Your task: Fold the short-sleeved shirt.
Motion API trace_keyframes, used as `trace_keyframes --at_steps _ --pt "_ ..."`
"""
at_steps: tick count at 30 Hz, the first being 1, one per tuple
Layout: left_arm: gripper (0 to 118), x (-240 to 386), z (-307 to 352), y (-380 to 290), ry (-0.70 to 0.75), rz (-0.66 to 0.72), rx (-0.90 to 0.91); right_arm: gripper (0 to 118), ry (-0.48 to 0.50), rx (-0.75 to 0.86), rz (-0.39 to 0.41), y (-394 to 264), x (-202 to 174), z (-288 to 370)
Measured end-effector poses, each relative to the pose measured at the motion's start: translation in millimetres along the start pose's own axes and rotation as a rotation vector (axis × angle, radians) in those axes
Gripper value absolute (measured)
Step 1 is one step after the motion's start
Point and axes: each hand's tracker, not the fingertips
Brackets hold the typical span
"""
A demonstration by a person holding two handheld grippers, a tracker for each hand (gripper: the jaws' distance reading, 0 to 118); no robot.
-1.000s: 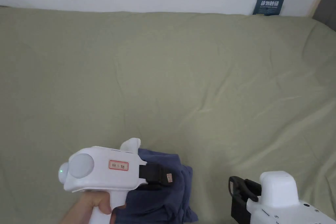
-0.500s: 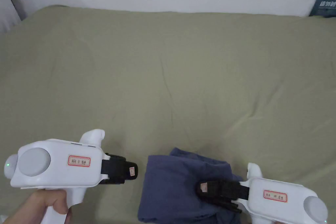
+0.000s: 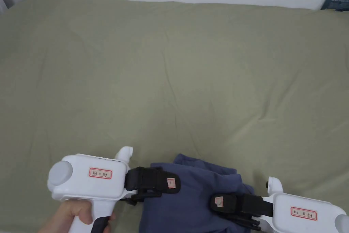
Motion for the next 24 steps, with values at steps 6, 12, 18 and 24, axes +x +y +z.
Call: trace_keyframes --at_steps 6,12,18,24 --pt "24 -20.3 -4.0 1.8 0.085 0.052 -0.011 3 -0.019 0.01 0.021 2.3 -6.1 4.4" --pt "24 -3.1 21.3 4.2 0.086 0.02 0.014 3 -0.096 0.033 0.148 3.5 -38.4 15.0" --pt "24 -8.4 133.8 28.0 0.243 0.019 0.149 3 -0.134 0.07 0.312 7.5 -75.6 26.5" --pt "24 -29.1 272.2 45.9 0.458 0.067 0.262 3 -0.204 0.091 0.378 17.5 -86.9 14.5"
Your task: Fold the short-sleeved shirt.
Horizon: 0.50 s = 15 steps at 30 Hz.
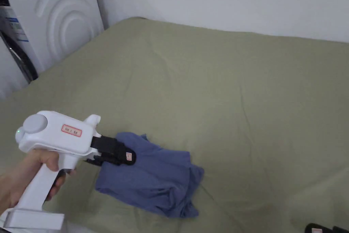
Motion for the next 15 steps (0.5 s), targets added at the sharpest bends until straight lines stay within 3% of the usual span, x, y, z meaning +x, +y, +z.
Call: trace_keyframes --at_steps 8,9,11,12,15 --pt "26 -40.1 26.5 52.6 0.061 0.019 0.036 3 -0.022 -0.007 -0.017 5.4 -0.6 -22.4" --pt "43 -36.2 24.2 54.5 0.1 -0.002 0.023 3 -0.027 -0.006 -0.025 5.7 0.2 -24.3" --pt "99 -35.8 23.5 57.1 0.125 -0.023 0.049 3 -0.04 0.006 -0.023 7.1 4.1 -22.4" --pt "117 -33.6 25.1 55.3 0.151 -0.02 0.057 3 -0.034 0.012 -0.025 8.3 3.7 -21.3" --pt "118 -30.1 40.8 42.1 0.205 -0.003 0.118 3 -0.049 0.053 0.005 17.5 6.3 -9.9"
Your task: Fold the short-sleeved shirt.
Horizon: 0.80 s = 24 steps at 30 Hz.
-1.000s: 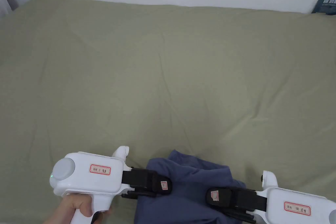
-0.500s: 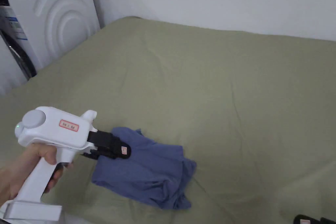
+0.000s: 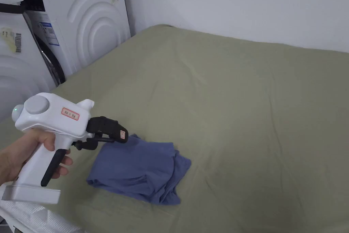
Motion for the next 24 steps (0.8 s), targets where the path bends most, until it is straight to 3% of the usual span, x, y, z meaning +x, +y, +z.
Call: trace_keyframes --at_steps 2,3,4,6,8,11,14,18,20,22,24 --pt "115 9.1 18.5 -8.5 0.063 -0.009 0.044 3 -0.032 0.034 0.05 5.2 -6.8 8.3" --pt "101 14.4 28.2 -13.7 0.104 -0.01 0.093 3 -0.063 0.066 0.073 5.7 -7.4 14.8" --pt "77 20.7 39.9 -18.6 0.171 -0.032 0.15 3 -0.081 0.094 0.097 7.4 -11.8 20.2" --pt "0 44.7 59.3 -35.2 0.193 -0.056 0.277 3 -0.138 0.171 0.155 9.7 -26.9 33.2" --pt "0 72.9 69.8 -52.4 0.263 -0.073 0.354 3 -0.225 0.244 0.229 10.5 -48.0 45.3" --pt "0 136.1 71.2 -80.7 0.299 -0.223 0.429 3 -0.341 0.35 0.341 11.8 -76.5 64.6" --pt "0 206.2 65.0 -126.3 0.252 -0.316 0.544 3 -0.434 0.46 0.44 9.3 -101.7 82.7" --pt "0 277.7 51.7 -171.1 0.104 -0.329 0.675 3 -0.557 0.576 0.581 1.3 -124.6 104.3" --pt "0 327.4 44.5 -201.6 0.111 -0.377 0.743 3 -0.629 0.623 0.669 -6.8 -138.0 114.4" --pt "0 359.5 36.1 -223.0 0.111 -0.452 0.813 3 -0.691 0.667 0.711 -14.8 -146.8 123.1" --pt "0 392.0 27.3 -242.6 0.171 -0.516 0.836 3 -0.667 0.692 0.688 -21.5 -151.8 133.9"
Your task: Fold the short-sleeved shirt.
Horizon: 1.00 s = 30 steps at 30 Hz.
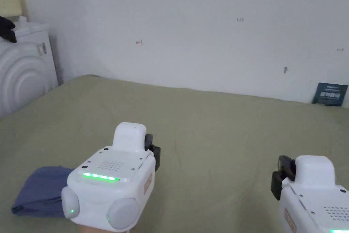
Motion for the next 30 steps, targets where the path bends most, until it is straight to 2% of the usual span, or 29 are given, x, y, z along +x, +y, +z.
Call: trace_keyframes --at_steps 4,9,12,20,24,25,26,27,28,29,30 --pt "0 33.5 10.3 1.2 -0.006 0.013 0.032 3 -0.052 0.028 -0.015 -0.2 6.3 25.4" --pt "0 52.8 26.1 0.4 0.005 -0.022 0.037 3 -0.058 0.048 -0.023 -0.6 21.3 48.2" --pt "0 54.5 29.9 4.7 0.001 -0.046 0.038 3 -0.055 0.049 -0.057 3.3 27.7 53.4" --pt "1 47.4 34.0 7.7 0.017 -0.037 0.055 3 -0.035 0.057 -0.052 9.2 26.0 53.9" --pt "6 45.0 33.4 9.4 0.017 -0.032 0.056 3 -0.032 0.057 -0.045 11.5 22.4 51.7" --pt "11 44.6 33.2 10.8 0.01 -0.025 0.054 8 -0.033 0.059 -0.045 11.6 22.3 51.6" --pt "16 45.2 33.5 10.8 0.009 -0.024 0.055 25 -0.034 0.061 -0.044 12.4 22.3 51.0" --pt "19 45.1 33.2 10.9 0.015 -0.03 0.06 35 -0.04 0.059 -0.045 13.5 22.1 50.7" --pt "19 44.7 32.2 10.7 0.025 -0.038 0.067 35 -0.042 0.058 -0.047 14.7 23.0 50.4" --pt "36 45.0 31.2 10.8 0.03 -0.043 0.067 72 -0.044 0.052 -0.048 16.1 23.7 48.4" --pt "75 45.3 28.5 11.6 0.031 -0.046 0.059 118 -0.065 0.038 -0.041 16.1 22.3 46.1"
